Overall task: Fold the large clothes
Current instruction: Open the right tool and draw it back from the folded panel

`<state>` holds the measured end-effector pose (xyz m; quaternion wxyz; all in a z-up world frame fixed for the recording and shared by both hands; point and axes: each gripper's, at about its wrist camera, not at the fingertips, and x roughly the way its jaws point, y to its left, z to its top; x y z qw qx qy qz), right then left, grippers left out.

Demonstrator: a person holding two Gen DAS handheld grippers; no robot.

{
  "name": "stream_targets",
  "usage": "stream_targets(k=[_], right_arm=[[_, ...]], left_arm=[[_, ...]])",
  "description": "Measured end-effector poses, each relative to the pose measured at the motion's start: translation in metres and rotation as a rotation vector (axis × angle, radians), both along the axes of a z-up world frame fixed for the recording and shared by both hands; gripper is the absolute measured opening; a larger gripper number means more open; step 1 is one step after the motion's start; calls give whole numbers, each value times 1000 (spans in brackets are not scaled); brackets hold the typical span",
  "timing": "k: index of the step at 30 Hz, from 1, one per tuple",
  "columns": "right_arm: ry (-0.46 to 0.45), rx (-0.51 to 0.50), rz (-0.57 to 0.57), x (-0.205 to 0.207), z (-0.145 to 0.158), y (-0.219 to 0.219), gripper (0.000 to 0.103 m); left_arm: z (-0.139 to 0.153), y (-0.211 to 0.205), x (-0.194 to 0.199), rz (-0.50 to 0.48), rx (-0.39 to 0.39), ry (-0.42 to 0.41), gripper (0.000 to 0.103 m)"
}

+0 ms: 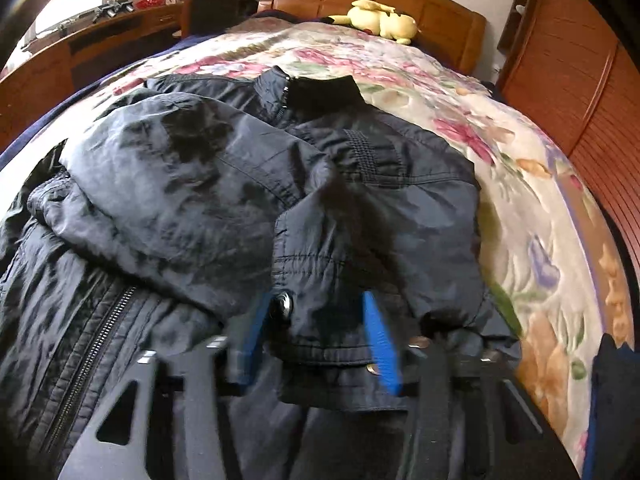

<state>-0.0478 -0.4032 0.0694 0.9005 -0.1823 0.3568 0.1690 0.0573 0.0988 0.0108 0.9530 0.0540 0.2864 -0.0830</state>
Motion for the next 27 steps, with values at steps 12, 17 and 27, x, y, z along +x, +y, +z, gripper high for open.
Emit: stream_targets(k=[12,17,27], right_arm=[[-94,85,-194,44,45,-59,21],[-96,124,-285,52,40,-65,49],[-111,193,-172,-31,23,-82,50]], left_arm=[[-1,1,1,-2,3,0,79],[0,1,0,0,1,-2,79],[5,10,-12,8,10,-23,79]])
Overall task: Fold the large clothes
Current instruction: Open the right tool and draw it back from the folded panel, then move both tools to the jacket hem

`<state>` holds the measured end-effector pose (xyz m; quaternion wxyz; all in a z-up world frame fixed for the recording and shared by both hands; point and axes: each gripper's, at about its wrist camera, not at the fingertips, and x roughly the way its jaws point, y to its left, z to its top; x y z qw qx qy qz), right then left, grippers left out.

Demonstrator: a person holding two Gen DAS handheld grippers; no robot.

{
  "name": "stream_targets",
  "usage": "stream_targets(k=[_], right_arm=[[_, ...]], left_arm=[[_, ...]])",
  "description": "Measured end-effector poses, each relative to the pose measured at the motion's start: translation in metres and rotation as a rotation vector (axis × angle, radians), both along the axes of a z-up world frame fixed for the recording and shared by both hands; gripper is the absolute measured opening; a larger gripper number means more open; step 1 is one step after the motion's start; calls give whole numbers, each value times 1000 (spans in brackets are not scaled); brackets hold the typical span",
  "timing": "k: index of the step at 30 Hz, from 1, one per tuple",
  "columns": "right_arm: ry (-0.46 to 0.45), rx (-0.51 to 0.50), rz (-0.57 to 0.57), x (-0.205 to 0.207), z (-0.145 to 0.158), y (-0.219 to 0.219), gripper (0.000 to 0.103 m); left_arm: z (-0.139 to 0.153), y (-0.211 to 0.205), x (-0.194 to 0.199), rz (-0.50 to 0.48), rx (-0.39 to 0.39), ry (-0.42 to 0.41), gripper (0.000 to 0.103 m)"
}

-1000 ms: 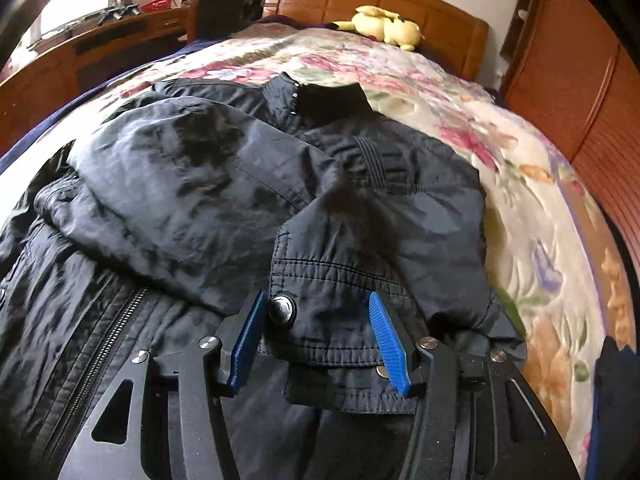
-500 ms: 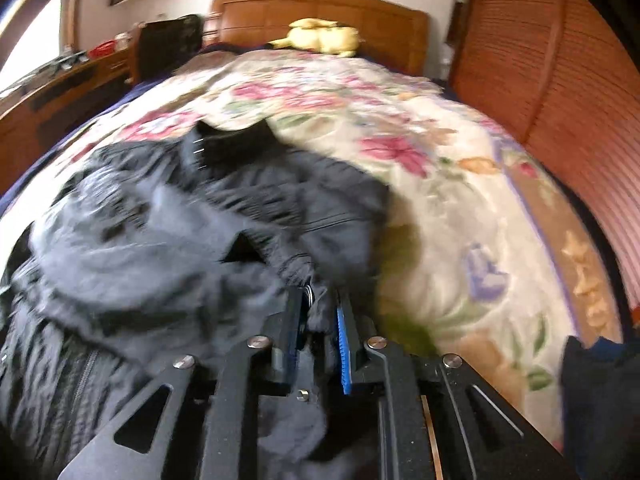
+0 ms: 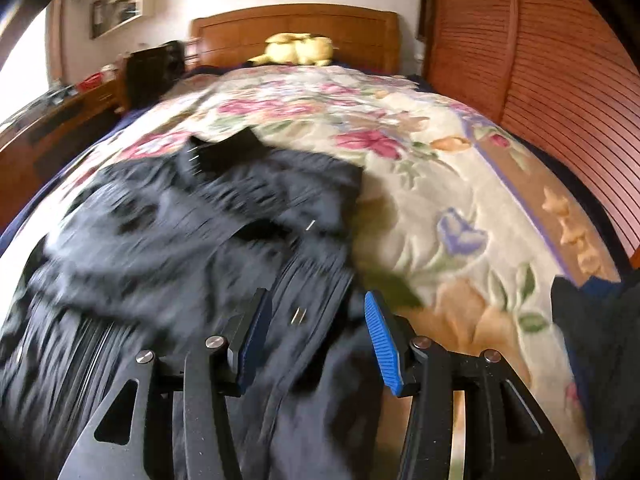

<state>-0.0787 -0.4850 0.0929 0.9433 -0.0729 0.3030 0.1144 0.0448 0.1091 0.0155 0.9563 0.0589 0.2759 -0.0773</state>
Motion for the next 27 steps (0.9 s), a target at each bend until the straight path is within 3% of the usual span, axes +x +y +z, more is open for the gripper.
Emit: stream_targets(k=[2,4,6,11,27], right_arm=[[-8,19,47,-28,-1,-7,56],[0,23,60,-51,0,-17,77],[2,43,82,-70,1,-27,81],[-21,-37,118,-116,1,-39,81],[-2,21,101,-217,-30,-85,81]], left_arm=[[-1,4,-9,15,3,1,79],[-3,8,-18,30,-5,18,79],[-3,12,-30,54,-6,25,79],[1,15,-61,71,-20,42,79],[-17,15,-146,82,5,89,79]])
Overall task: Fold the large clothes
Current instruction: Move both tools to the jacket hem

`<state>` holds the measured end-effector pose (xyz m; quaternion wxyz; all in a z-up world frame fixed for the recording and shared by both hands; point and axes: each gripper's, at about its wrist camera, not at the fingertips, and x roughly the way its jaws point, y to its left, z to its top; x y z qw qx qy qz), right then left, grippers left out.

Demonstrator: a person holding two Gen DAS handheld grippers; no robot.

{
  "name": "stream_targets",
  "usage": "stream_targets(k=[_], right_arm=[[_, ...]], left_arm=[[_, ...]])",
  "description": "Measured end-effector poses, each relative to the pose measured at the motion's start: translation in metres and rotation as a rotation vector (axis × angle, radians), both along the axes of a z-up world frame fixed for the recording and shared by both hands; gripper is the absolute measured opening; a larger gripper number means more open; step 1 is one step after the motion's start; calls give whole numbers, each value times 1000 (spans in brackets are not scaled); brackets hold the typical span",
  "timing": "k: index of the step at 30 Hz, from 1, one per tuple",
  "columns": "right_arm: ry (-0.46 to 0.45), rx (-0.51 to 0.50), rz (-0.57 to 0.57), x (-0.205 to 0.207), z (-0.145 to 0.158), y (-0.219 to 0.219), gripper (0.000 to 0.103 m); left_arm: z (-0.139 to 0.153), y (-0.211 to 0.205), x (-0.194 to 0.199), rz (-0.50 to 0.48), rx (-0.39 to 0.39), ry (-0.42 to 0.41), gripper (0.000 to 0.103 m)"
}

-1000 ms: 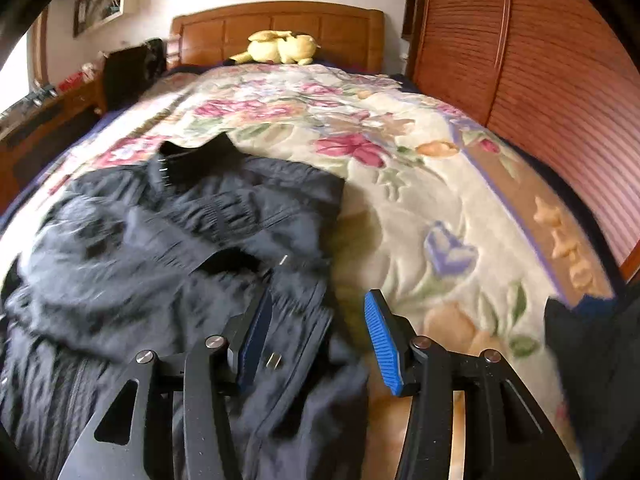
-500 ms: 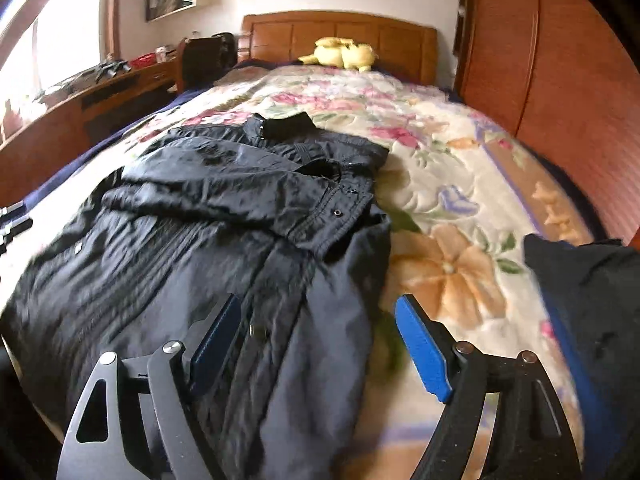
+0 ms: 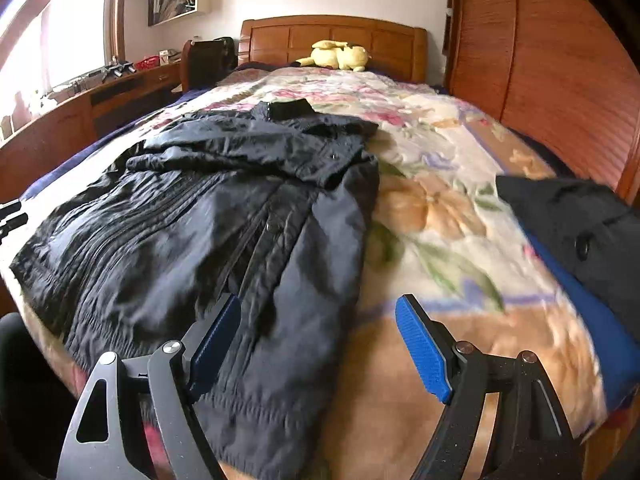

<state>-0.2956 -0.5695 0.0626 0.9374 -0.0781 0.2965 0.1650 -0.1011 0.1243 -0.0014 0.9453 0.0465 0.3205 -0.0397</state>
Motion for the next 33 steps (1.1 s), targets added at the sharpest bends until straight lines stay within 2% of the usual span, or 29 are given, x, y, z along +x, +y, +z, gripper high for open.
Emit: stream_targets(k=[11,17,22,26,29,31,33], right_arm=[[71,5,9,-19,-21,-13,81],[98,-6,23,-19,-27,-11,81],[103,-27,52,-23,-30,-7,79],[104,-16,62,-23,-31,-7,78],[104,-13,75,-19,-33,-4,73],[102,-6,85,-18,-34,-1,65],[101,4,106,-18,-34,2,55]], left_arm=[[-34,6,-5,-5,7,101,79],[-40,5,0,-26,-10,128,79],[-44,5,3,-36,-56,137,79],[-44,3,4,-39,-60,138,75],[-44,0,3,-50,-64,135,66],[-44,0,3,-49,-60,129,64],[-45,-1,3,-53,-69,126,57]])
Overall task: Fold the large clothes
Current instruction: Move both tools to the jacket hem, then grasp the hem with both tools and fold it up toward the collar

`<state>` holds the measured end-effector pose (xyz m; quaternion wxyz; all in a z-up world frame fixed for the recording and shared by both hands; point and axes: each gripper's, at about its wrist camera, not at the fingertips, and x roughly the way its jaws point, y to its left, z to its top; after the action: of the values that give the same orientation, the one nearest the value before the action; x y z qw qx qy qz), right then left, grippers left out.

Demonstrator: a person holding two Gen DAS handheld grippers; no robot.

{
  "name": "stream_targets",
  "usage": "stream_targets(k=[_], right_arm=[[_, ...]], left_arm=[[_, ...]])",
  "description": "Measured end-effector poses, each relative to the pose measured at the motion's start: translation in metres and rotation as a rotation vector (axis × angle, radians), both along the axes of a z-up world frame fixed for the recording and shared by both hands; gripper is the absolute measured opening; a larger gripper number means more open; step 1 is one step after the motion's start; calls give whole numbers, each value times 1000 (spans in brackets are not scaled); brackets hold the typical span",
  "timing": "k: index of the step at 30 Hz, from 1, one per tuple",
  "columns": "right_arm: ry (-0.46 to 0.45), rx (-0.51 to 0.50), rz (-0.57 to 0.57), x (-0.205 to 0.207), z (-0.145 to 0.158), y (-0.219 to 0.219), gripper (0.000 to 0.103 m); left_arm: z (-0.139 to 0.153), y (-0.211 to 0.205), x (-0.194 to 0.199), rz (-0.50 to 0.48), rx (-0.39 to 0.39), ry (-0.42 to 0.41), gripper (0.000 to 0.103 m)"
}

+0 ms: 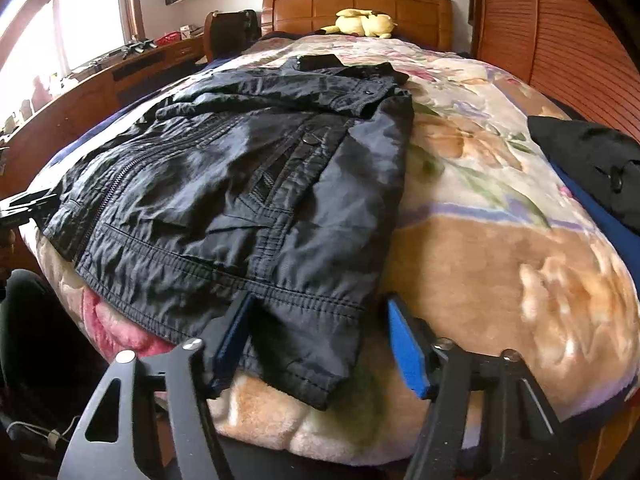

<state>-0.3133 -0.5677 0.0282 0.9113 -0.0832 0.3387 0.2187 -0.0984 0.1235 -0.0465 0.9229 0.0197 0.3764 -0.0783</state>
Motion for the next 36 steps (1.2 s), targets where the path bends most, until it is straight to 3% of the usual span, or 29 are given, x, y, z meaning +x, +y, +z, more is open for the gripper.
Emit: stream_targets(k=[2,4,6,9,17,29,36], right_arm=[[-8,3,8,-1,-2,1,49],[-13,27,20,-3,-2,-1,36],[-18,57,32,-6,-1,-5,22],[-51,80,28,-14,2,-8,12],[-117,158,15,-38,20,-18,7],[-249,254,69,-109,73,-54,6],[-304,248,93,-147,83,-60,6]], left_arm=[[0,-2,-2,-9,-10,-5,47],[1,-3,-4,-7,2,-13,38],[3,0,-6,10,5,-17,21],[12,4,-11,14,-24,-30,10],[45,-13,-42,2,25,-154,7],[116,-5,-109,-37,-12,-362,7],[126,-4,-127,-68,-54,-416,7]])
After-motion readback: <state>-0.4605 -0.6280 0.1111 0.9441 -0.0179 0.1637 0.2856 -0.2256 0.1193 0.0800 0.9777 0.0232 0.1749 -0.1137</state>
